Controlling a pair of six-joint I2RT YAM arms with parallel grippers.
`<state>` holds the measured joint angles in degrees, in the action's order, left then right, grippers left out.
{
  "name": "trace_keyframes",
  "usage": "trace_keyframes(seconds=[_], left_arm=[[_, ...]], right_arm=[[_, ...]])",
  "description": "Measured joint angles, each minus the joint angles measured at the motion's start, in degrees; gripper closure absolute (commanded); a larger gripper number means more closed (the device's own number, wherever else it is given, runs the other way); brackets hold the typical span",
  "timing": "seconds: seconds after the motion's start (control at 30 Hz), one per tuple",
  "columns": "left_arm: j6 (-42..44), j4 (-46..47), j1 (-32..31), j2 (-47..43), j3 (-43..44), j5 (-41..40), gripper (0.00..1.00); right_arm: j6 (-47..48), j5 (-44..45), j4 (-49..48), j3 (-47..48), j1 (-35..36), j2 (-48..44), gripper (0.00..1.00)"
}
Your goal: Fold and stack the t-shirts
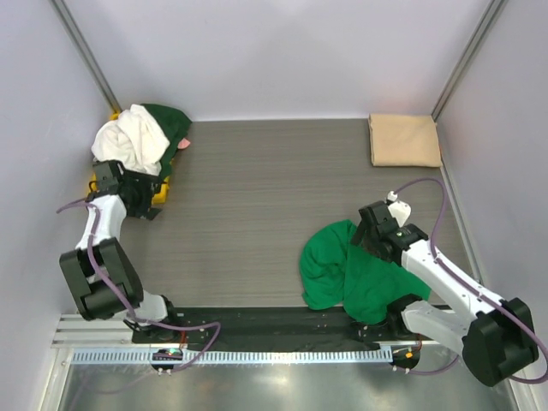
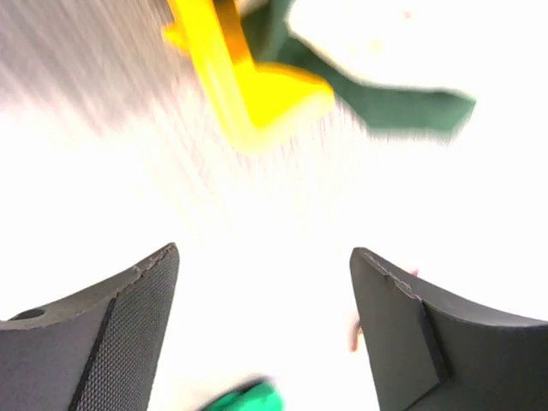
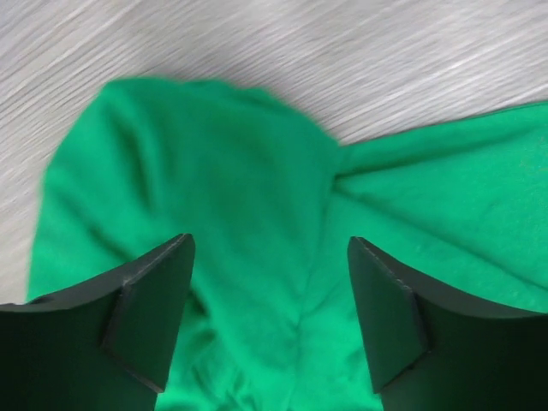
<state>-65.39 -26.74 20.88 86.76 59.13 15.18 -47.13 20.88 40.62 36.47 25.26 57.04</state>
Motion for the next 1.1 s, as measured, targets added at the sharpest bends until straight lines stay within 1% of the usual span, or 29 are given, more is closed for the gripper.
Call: trace_keyframes(seconds=[0.07, 0.1, 0.17, 0.2, 0.23, 0.27, 0.33, 0.5, 0.6, 0.63, 0.7, 0.77, 0.9, 0.97, 1.03, 1.07, 1.1], left_arm=[[2.67, -0.92, -0.46, -4.61, -2.23, 0.09, 0.18], [3.89, -1.64, -0.66, -6.73, -3.10, 0.09, 0.18], [6.45, -2.64, -0.94, -10.49, -4.63, -0.02, 0.17], [7.78, -3.32, -1.01, -12.28, -5.51, -0.13, 0.16], [8.90, -4.02, -1.01, -13.60, -6.19, -0.20, 0.15], [10.01, -4.74, -1.01, -14.99, -7.02, -0.48, 0.14], [11.78, -6.34, -1.01, -16.68, -8.13, -0.94, 0.14], [15.39, -10.67, -1.01, -19.93, -8.96, -1.70, 0.15], [17.29, -12.98, -1.01, -25.00, -8.83, -3.17, 0.14], [17.75, -13.44, -1.01, -26.45, -8.74, -3.58, 0.14], [18.99, -14.60, -1.01, -30.80, -8.35, -4.76, 0.14], [20.13, -15.28, -1.01, -34.58, -7.67, -5.57, 0.14], [22.67, -16.87, -1.01, -39.21, -6.47, -6.80, 0.15], [23.82, -18.16, -1.01, -40.28, -5.90, -7.21, 0.15], [24.74, -18.93, -1.01, -41.05, -5.75, -7.30, 0.15], [25.18, -19.32, -1.01, -41.35, -5.75, -7.26, 0.15], [25.44, -19.74, -1.01, -41.72, -5.75, -7.21, 0.15]], right_arm=[[-0.24, 0.04, -1.75, -1.20, -1.51, 1.60, 0.37], [-0.33, -0.04, -2.86, -1.77, -1.81, 2.67, 0.46], [-0.04, -0.66, -5.27, -2.78, -1.81, 5.20, 0.57], [0.09, -1.07, -6.75, -3.19, -1.81, 6.49, 0.69], [0.48, -1.64, -8.04, -3.45, -1.81, 7.45, 0.75], [0.48, -2.49, -9.38, -3.63, -1.81, 8.17, 0.87], [1.18, -3.87, -11.32, -3.63, -1.81, 9.03, 0.98], [2.62, -7.28, -13.55, -2.64, -1.11, 9.20, 0.99], [3.65, -9.05, -12.96, 1.49, 2.56, 9.33, 0.99], [3.96, -9.31, -12.48, 3.93, 4.26, 9.66, 0.99], [5.29, -10.03, -10.88, 12.24, 9.16, 11.87, 0.99], [6.91, -10.84, -10.21, 22.43, 14.27, 14.78, 0.99], [9.38, -13.79, -10.01, 37.79, 20.92, 17.16, 0.99], [10.03, -14.45, -10.10, 41.42, 22.08, 16.28, 0.99], [10.84, -13.22, -9.86, 41.55, 21.94, 13.92, 0.99], [11.10, -11.80, -9.38, 40.46, 21.68, 12.33, 0.90], [11.19, -10.47, -9.03, 38.88, 21.35, 10.69, 0.71]])
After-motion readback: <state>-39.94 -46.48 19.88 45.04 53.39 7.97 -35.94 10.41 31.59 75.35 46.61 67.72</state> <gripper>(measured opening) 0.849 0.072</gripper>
